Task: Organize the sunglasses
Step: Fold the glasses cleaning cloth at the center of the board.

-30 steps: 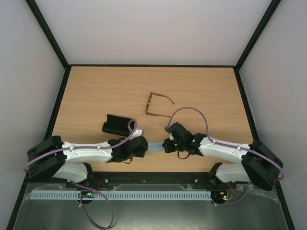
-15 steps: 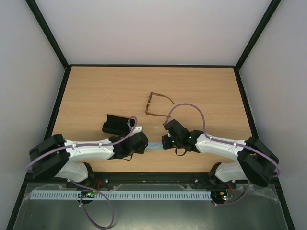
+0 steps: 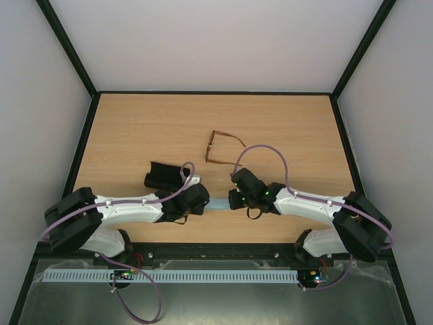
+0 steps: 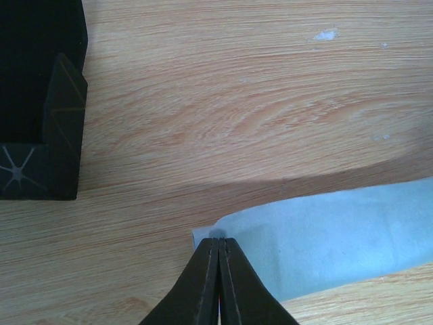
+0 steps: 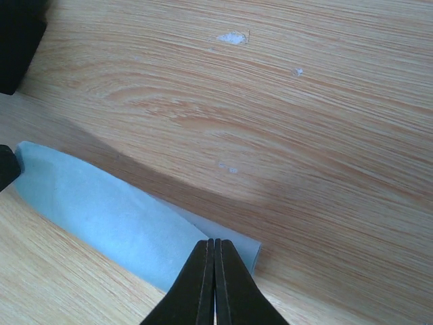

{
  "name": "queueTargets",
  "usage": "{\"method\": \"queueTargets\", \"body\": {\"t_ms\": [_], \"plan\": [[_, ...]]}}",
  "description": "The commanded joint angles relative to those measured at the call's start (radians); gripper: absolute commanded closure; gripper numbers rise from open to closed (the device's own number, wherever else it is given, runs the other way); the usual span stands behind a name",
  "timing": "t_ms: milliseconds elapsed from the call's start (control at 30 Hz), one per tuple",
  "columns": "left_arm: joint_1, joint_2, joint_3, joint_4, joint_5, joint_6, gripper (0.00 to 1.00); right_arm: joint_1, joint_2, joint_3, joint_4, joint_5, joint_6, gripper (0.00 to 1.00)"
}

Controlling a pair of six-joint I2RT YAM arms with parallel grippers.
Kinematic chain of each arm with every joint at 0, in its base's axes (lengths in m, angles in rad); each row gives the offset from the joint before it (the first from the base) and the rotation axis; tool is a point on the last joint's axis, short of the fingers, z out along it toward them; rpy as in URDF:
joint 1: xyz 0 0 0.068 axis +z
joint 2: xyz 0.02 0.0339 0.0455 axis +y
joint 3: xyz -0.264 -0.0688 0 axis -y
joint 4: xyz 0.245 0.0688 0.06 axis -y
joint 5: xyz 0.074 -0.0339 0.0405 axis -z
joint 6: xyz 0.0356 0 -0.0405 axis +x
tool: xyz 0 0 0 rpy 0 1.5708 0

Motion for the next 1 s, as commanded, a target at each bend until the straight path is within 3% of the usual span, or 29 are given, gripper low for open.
{"method": "queueTargets", "body": {"t_ms": [0,967], "plan": [[0.009,0.01,0.018,0.001,-0.009,0.009,0.98,-0.01,0.014,0.032,-0.026,0.042,-0.02,0.99],[0.03,0.059,0.008,0.024,0.002,0.009,0.98,-0.026,0.062,0.021,0.005,0.021,-0.028,0.99]]}}
